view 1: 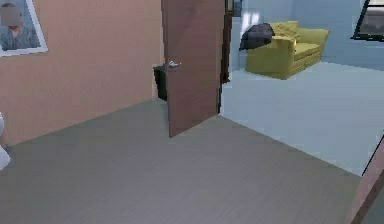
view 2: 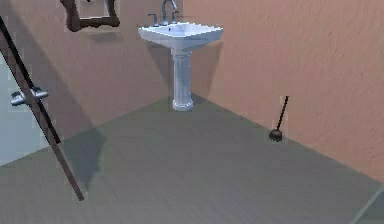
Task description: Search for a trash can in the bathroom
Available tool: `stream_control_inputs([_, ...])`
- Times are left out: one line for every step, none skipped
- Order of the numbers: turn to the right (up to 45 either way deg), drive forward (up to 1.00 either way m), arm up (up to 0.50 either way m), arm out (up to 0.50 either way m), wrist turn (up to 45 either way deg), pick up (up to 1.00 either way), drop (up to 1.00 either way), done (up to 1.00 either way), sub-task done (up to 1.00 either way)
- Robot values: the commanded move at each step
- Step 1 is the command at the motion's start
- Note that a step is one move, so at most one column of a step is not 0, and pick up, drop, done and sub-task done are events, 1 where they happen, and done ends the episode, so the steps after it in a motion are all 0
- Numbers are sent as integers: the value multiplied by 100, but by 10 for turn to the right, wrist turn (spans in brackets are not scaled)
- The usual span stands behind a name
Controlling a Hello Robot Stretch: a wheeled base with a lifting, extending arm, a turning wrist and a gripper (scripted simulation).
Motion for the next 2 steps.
stream_control_inputs([-60, 0, 0, 0, 0, 0, 0, 0, 0])
stream_control_inputs([0, 60, 0, 0, 0, 0, 0, 0, 0])
